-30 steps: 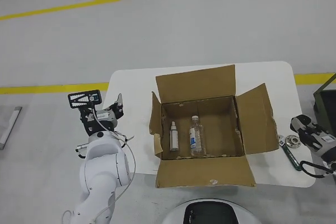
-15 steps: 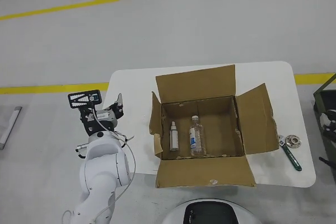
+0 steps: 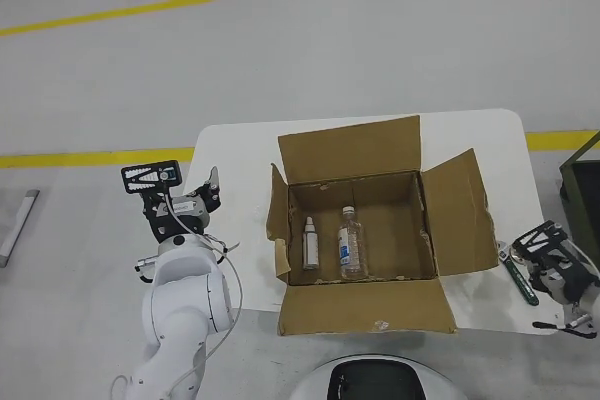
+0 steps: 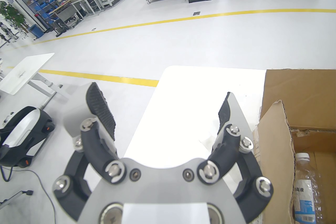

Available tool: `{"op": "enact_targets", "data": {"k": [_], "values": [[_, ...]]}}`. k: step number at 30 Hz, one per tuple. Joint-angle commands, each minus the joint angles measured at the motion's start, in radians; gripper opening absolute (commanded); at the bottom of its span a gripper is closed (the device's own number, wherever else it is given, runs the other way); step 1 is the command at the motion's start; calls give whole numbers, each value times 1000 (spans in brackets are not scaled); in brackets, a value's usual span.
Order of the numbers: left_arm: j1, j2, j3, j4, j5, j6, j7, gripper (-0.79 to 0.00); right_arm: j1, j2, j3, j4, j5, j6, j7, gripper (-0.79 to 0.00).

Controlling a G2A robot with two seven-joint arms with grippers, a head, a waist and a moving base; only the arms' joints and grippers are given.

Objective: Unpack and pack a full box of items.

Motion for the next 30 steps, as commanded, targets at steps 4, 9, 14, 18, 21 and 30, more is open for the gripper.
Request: {"op": "enact_targets", "data": {"k": [4, 9, 14, 18, 21, 30], "values": [[0, 0, 0, 0, 0, 0, 0, 0, 65, 2, -44, 48, 20, 25, 81, -785], [0, 0, 0, 0, 0, 0, 0, 0, 77, 2, -46, 48, 22, 36, 79, -785], [0, 0, 0, 0, 0, 0, 0, 0, 75, 2, -48, 51, 22, 33, 74, -785], [0, 0, 0, 0, 0, 0, 0, 0, 100, 2, -45, 64, 47, 80, 125, -785], [0, 0, 0, 0, 0, 0, 0, 0, 141, 6, -56, 77, 61, 94, 220, -785], [0, 0, 0, 0, 0, 0, 0, 0, 247, 13, -115, 134, 54, 126, 377, -785]]}}
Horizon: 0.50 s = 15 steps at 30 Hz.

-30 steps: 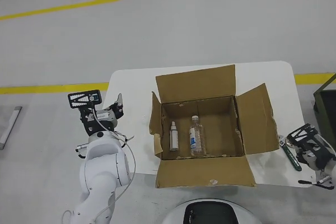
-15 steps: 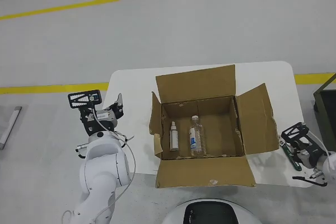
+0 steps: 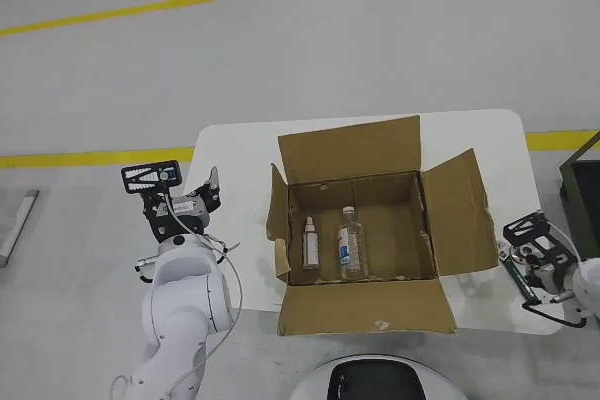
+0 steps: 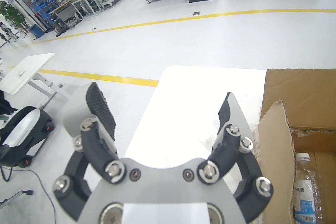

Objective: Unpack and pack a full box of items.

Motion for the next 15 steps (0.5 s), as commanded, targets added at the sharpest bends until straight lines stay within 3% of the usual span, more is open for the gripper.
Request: {"op": "enact_targets", "data": {"k": [1, 6, 15], "values": [[0, 0, 0, 0, 0, 0, 0, 0, 17, 2, -11, 16, -4, 1, 26, -727], [0, 0, 0, 0, 0, 0, 0, 0, 49, 4, -29, 44, -6, 6, 53, -545], [0, 0, 0, 0, 0, 0, 0, 0, 66, 7, -45, 91, 7, 11, 26, -477]]}}
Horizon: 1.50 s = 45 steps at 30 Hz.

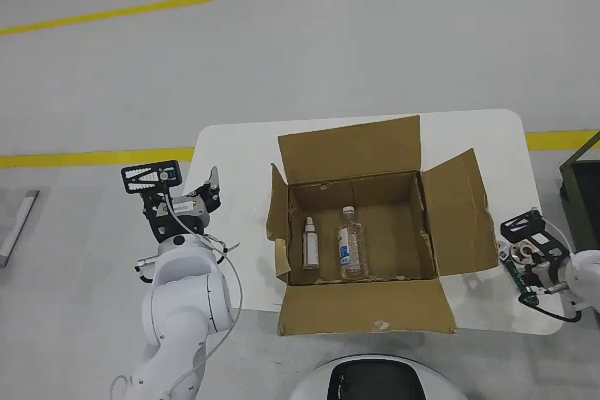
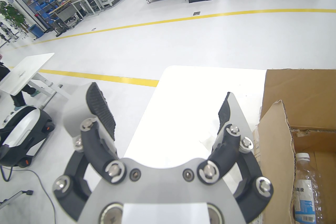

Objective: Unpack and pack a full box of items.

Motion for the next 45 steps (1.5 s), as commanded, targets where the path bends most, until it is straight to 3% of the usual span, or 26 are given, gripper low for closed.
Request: {"op": "enact_targets", "data": {"k": [1, 13, 31, 41, 45], "values": [[0, 0, 0, 0, 0, 0, 0, 0, 0, 0, -3, 12, 1, -1, -10, -474], [0, 0, 0, 0, 0, 0, 0, 0, 1, 1, -35, 74, 13, -6, -87, -440], [0, 0, 0, 0, 0, 0, 0, 0, 34, 3, -82, 155, 10, 7, -107, -480], [0, 0, 0, 0, 0, 0, 0, 0, 47, 6, -99, 169, 5, 7, -101, -517], [0, 0, 0, 0, 0, 0, 0, 0, 51, 7, -104, 172, 2, 10, -100, -603]]}}
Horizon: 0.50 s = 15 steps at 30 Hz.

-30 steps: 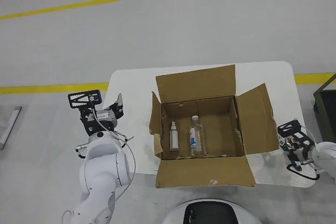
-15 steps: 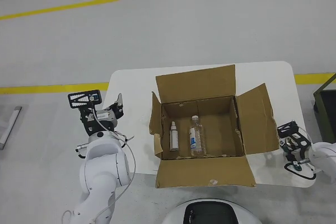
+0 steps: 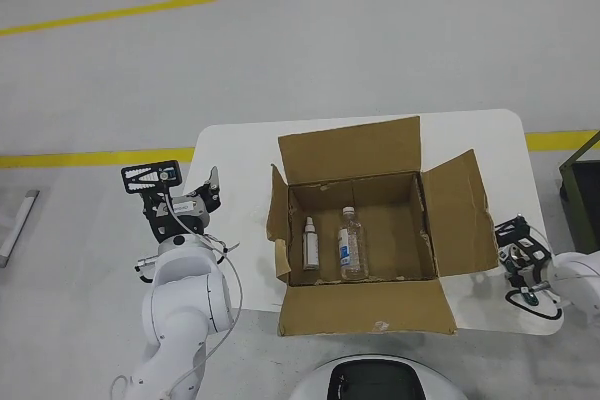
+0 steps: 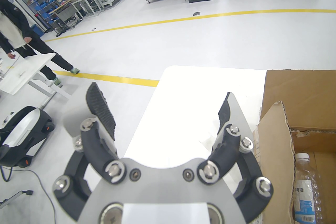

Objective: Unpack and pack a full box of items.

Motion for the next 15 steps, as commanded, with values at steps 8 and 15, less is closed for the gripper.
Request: {"op": "enact_targets", "data": {"k": [8, 15], "values": [[0, 0, 0, 0, 0, 0, 0, 0, 2, 3, -9, -7, -28, 13, 5, -763], [0, 0, 0, 0, 0, 0, 0, 0, 3, 3, 1, -13, -2, 22, -14, -785]]}}
